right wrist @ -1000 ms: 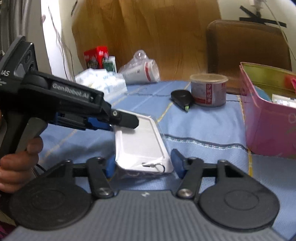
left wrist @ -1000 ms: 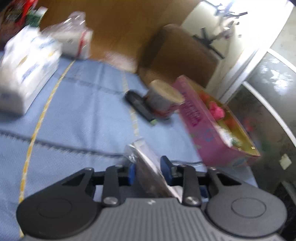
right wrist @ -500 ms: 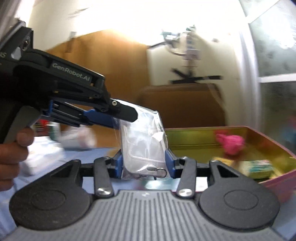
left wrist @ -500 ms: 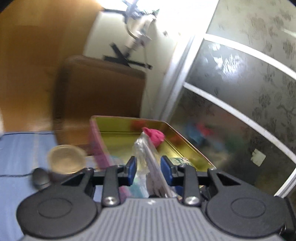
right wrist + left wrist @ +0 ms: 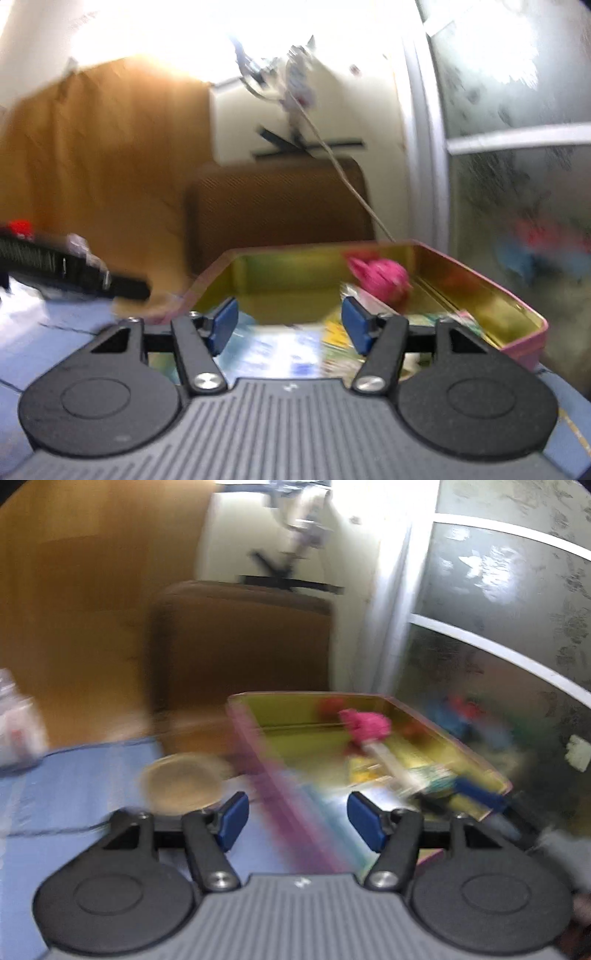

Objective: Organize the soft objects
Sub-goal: 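Move the left gripper to the black green-tipped item and grasp it, then carry the black item into the pink tin and release it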

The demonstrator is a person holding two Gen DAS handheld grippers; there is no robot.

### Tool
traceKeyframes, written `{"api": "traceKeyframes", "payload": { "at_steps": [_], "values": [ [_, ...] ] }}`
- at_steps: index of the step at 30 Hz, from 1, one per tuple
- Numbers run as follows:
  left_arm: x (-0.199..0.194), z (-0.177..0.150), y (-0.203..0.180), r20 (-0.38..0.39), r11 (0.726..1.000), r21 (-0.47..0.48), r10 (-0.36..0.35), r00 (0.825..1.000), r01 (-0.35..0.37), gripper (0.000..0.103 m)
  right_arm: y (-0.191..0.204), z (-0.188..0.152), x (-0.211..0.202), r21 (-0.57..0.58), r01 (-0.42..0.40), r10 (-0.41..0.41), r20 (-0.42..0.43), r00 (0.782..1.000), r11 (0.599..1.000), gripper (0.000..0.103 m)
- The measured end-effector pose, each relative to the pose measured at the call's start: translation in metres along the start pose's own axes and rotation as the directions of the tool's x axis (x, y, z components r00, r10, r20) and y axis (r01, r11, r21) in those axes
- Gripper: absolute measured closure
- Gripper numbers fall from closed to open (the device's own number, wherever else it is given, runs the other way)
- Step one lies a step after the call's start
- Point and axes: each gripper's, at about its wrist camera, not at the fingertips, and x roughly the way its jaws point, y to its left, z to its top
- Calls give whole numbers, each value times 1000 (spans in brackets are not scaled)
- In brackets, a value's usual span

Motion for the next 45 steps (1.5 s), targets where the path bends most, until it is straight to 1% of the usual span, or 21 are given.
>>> {"api": "traceKeyframes", "payload": {
  "at_steps": [1,2,5,8,11,13,15,19,21,25,29,31,32,34,37,39,40,41,42,44,45],
  "values": [
    [-10,-11,18,-7,999,-15,35,999,-35,42,7,3,-4,2,-38,38,4,999,999,53],
    [-18,-19,33,-17,997,-28,73,997,-73,42,15,5,-8,4,-89,89,-2,996,996,57],
    [-38,-46,80,-53,979,-88,178,983,-182,42,47,5,-3,17,-273,274,-75,959,962,71],
    [-55,-71,118,-81,952,-145,261,962,-270,42,86,-1,18,2,-378,372,-174,912,926,72],
    [-62,-87,142,-88,932,-199,291,953,-303,42,116,-7,57,-16,-406,386,-280,879,914,71],
    [-62,-94,153,-77,926,-236,284,956,-294,41,131,-14,83,-27,-396,364,-338,868,918,71],
    [-64,-96,156,-55,926,-252,277,959,-282,40,142,-20,106,-56,-360,313,-385,869,931,70],
    [-65,-97,157,-39,934,-252,254,967,-255,39,148,-26,138,-35,-339,287,-456,843,940,71],
    [-65,-98,158,-35,934,-260,244,969,-244,38,149,-30,138,-38,-331,279,-452,847,943,83],
    [-67,-100,162,-27,932,-285,227,974,-225,36,147,-33,127,-10,-352,309,-453,836,936,84],
    [-68,-100,163,-29,932,-293,214,976,-213,31,147,-41,89,-6,-394,350,-449,822,919,84],
    [-68,-99,158,-43,940,-277,197,980,-201,30,138,-44,68,41,-402,379,-435,817,915,84],
    [-67,-99,155,-50,943,-278,175,983,-182,30,132,-45,58,88,-403,399,-437,806,911,84],
    [-67,-97,146,-64,939,-322,104,993,-119,26,118,-50,44,211,-403,455,-428,781,891,84],
    [-58,-89,132,-110,921,-390,-21,994,-23,20,104,-58,29,319,-393,499,-404,767,862,84],
    [-51,-85,120,-152,924,-377,-1,988,-57,19,95,-63,26,410,-394,547,-380,746,822,84],
    [-47,-82,113,-169,930,-360,16,985,-77,19,92,-65,25,440,-395,563,-368,740,807,84],
    [-43,-81,109,-179,930,-360,7,984,-72,28,90,-67,23,455,-399,573,-354,739,796,84],
    [-40,-80,106,-186,929,-365,-3,983,-66,46,90,-67,22,458,-405,579,-346,739,791,84],
    [-30,-77,101,-215,925,-377,-33,976,-52,68,90,-65,19,457,-418,586,-330,740,785,85],
    [-28,-74,99,-212,919,-392,-50,976,-38,69,89,-63,17,448,-420,582,-324,746,789,85]
  ]
}}
